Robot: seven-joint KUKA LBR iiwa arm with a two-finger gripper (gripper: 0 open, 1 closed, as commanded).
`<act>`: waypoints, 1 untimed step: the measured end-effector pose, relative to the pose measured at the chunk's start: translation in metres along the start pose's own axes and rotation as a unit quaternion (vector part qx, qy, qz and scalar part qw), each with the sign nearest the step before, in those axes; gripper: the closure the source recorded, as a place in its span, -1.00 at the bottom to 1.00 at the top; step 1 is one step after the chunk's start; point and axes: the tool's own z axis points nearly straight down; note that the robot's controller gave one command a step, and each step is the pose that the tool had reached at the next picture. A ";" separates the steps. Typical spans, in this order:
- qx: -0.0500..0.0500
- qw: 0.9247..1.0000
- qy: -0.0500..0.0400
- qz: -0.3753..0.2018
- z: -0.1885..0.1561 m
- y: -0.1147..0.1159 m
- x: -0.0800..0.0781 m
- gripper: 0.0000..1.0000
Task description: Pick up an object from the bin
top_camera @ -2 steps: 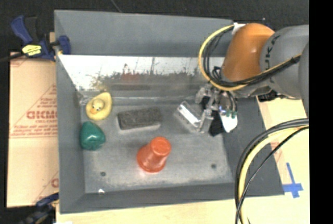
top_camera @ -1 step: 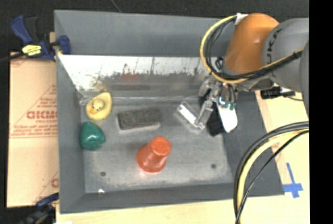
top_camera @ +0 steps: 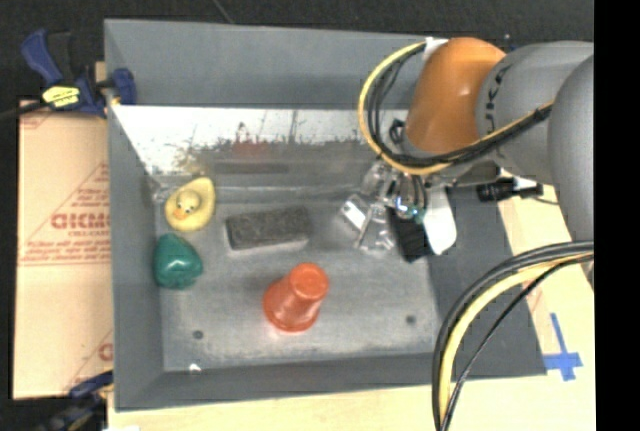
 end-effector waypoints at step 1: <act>-0.001 0.991 -0.005 0.135 0.047 0.004 -0.003 -1.00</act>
Offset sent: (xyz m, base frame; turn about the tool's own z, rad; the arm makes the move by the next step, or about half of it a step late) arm 0.0100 -0.0013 -0.0467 0.1184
